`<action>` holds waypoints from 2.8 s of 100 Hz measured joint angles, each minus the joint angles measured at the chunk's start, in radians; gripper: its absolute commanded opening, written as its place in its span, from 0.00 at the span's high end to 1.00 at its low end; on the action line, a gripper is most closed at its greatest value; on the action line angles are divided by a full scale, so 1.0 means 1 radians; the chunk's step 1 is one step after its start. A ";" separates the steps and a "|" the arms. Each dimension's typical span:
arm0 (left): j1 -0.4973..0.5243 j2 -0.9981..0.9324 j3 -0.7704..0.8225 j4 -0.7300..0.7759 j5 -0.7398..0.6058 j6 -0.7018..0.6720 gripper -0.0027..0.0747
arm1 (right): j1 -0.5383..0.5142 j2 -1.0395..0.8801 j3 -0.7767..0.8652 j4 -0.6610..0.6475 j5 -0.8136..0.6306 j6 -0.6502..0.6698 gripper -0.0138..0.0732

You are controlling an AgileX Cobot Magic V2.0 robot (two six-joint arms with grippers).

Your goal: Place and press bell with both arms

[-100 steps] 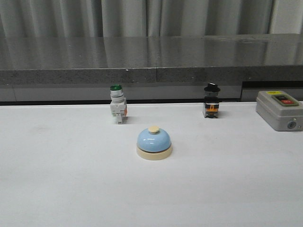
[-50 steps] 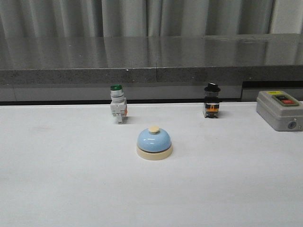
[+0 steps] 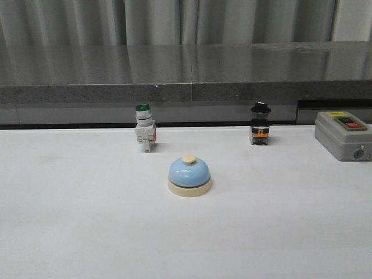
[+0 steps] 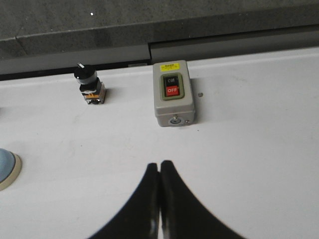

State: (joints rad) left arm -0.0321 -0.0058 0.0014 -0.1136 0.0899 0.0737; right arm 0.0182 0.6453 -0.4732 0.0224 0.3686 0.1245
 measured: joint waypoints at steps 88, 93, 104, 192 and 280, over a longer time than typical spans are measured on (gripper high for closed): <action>0.000 0.000 0.000 0.000 0.000 0.000 0.99 | 0.438 0.802 -0.704 0.004 0.435 -0.156 0.92; 0.000 0.000 0.000 0.000 0.000 0.000 0.99 | 0.463 0.846 -0.746 0.004 0.458 -0.162 0.92; 0.000 0.000 0.000 0.000 0.000 0.000 0.99 | 0.516 0.944 -0.841 0.004 0.509 -0.182 0.92; 0.000 0.000 0.000 0.000 0.000 0.000 0.99 | 0.605 1.420 -1.200 -0.004 0.633 -0.282 0.92; 0.000 0.000 0.000 0.000 0.000 0.000 0.99 | 0.515 1.273 -1.201 -0.010 0.690 -0.280 0.92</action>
State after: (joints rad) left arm -0.0321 -0.0058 0.0014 -0.1136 0.0899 0.0742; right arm 0.5327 1.9181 -1.6738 0.0122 1.0589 -0.1557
